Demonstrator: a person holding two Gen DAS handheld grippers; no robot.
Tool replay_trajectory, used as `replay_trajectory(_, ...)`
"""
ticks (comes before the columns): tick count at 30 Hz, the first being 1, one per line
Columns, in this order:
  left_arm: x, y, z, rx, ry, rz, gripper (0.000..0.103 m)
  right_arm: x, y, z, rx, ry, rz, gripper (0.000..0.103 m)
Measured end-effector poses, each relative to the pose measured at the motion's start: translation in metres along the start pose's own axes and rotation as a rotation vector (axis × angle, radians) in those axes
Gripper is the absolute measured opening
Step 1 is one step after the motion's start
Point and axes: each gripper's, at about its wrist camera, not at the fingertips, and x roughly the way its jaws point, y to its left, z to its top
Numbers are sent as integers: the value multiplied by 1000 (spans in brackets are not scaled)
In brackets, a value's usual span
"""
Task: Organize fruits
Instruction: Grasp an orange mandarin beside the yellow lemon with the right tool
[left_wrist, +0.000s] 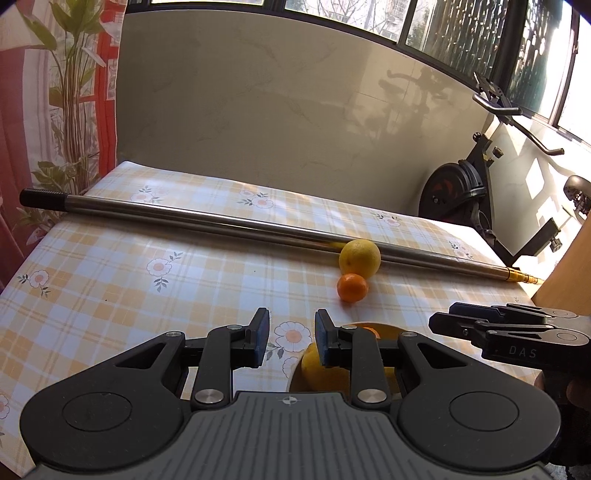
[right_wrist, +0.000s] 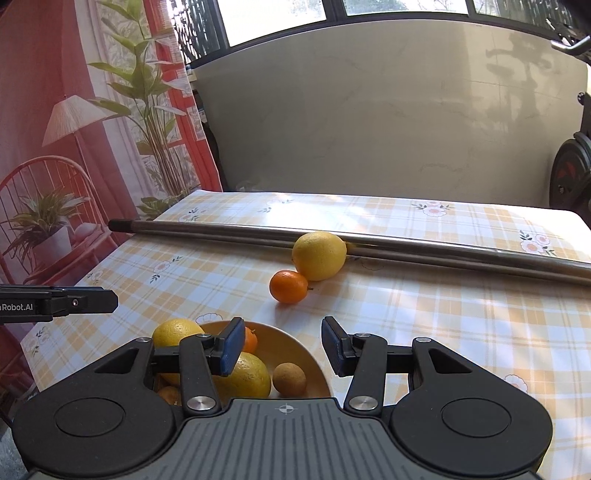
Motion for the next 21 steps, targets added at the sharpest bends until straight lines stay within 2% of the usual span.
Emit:
replay_trajectory(9, 5, 20, 20, -37, -20, 23, 28, 41, 1, 20, -1, 54, 35, 44)
replay_trajectory(21, 23, 35, 27, -73, -4, 45, 28, 107, 4, 44, -86, 126, 18, 44)
